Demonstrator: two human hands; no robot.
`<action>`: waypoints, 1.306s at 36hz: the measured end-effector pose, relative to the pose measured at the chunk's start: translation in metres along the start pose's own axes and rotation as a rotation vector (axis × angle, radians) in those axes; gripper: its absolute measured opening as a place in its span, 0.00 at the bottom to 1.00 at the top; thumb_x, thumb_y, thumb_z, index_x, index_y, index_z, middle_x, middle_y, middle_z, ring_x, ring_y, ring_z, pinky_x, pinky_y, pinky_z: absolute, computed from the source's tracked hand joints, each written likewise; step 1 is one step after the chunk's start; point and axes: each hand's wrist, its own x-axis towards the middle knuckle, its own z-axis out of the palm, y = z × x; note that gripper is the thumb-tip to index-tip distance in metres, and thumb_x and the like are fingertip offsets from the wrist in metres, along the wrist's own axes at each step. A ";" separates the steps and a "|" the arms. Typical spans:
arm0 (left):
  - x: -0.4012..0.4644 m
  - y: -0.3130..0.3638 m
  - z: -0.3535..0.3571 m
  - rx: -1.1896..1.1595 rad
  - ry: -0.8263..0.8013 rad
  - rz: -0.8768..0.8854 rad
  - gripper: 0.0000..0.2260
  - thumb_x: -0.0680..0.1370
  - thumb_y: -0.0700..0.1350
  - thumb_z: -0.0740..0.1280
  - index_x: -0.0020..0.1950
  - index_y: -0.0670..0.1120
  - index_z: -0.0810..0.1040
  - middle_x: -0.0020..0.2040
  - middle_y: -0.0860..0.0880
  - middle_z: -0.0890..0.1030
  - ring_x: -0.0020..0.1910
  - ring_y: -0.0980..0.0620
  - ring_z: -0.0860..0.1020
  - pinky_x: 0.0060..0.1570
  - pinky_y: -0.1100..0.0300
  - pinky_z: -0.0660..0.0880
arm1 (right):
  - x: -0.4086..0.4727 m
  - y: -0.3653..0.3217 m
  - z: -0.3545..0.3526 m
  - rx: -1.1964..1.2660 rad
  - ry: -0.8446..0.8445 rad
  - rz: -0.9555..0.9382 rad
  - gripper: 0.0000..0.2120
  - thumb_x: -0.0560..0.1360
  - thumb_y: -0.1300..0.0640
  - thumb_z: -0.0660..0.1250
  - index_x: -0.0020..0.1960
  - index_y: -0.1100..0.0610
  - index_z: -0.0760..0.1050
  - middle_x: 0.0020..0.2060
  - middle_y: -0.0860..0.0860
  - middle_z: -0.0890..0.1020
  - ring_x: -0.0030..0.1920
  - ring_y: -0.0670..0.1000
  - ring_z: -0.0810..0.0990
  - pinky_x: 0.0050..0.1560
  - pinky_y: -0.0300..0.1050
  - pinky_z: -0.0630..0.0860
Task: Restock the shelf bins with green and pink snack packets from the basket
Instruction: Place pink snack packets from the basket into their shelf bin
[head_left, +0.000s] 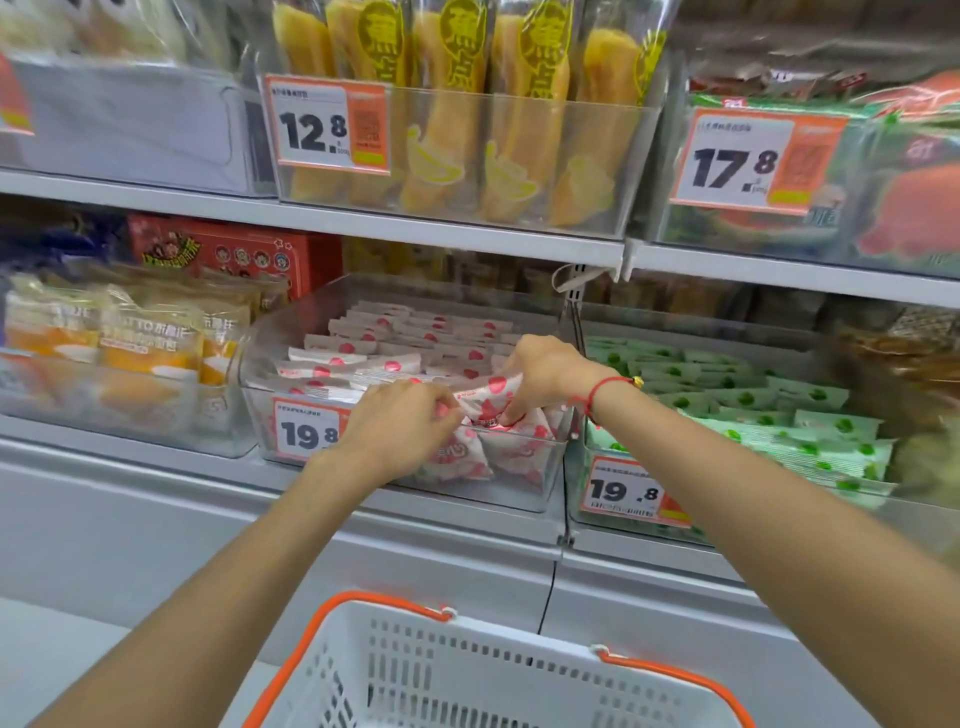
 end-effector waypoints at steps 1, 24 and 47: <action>0.000 0.001 0.000 -0.051 0.015 -0.034 0.12 0.79 0.54 0.62 0.58 0.50 0.75 0.54 0.49 0.81 0.54 0.46 0.78 0.49 0.54 0.71 | 0.001 0.003 0.004 0.008 -0.002 -0.019 0.30 0.66 0.51 0.78 0.64 0.59 0.75 0.56 0.54 0.79 0.53 0.54 0.78 0.46 0.41 0.72; 0.051 0.030 -0.008 0.050 -0.269 0.261 0.12 0.75 0.52 0.70 0.57 0.53 0.81 0.53 0.55 0.82 0.48 0.55 0.78 0.47 0.57 0.74 | -0.022 0.028 0.007 -0.331 0.038 -0.232 0.05 0.73 0.54 0.67 0.43 0.53 0.81 0.37 0.48 0.79 0.45 0.55 0.77 0.48 0.45 0.67; -0.191 -0.018 0.206 -0.463 -0.427 -0.503 0.07 0.79 0.46 0.64 0.53 0.52 0.81 0.51 0.55 0.82 0.49 0.55 0.79 0.48 0.61 0.75 | -0.146 0.048 0.309 0.500 -0.409 0.125 0.07 0.73 0.58 0.70 0.51 0.51 0.82 0.49 0.52 0.83 0.51 0.51 0.81 0.52 0.46 0.77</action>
